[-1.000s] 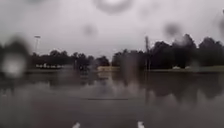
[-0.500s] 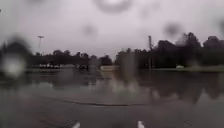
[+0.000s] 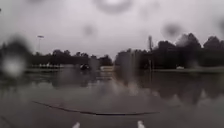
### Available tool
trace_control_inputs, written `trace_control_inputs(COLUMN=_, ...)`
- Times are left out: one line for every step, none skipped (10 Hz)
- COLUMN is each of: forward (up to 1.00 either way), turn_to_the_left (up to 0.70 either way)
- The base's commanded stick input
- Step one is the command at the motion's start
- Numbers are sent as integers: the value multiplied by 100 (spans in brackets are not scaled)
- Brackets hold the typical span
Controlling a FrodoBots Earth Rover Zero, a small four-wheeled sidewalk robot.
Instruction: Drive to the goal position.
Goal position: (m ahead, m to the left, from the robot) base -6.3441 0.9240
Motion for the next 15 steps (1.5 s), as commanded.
trace_control_inputs(forward=0, turn_to_the_left=63)
trace_control_inputs(forward=0, turn_to_the_left=63)
trace_control_inputs(forward=0, turn_to_the_left=63)
trace_control_inputs(forward=0, turn_to_the_left=63)
trace_control_inputs(forward=0, turn_to_the_left=63)
trace_control_inputs(forward=0, turn_to_the_left=68)
trace_control_inputs(forward=0, turn_to_the_left=70)
trace_control_inputs(forward=0, turn_to_the_left=70)
trace_control_inputs(forward=0, turn_to_the_left=70)
trace_control_inputs(forward=0, turn_to_the_left=70)
trace_control_inputs(forward=0, turn_to_the_left=70)
trace_control_inputs(forward=0, turn_to_the_left=70)
trace_control_inputs(forward=0, turn_to_the_left=70)
trace_control_inputs(forward=0, turn_to_the_left=68)
trace_control_inputs(forward=0, turn_to_the_left=65)
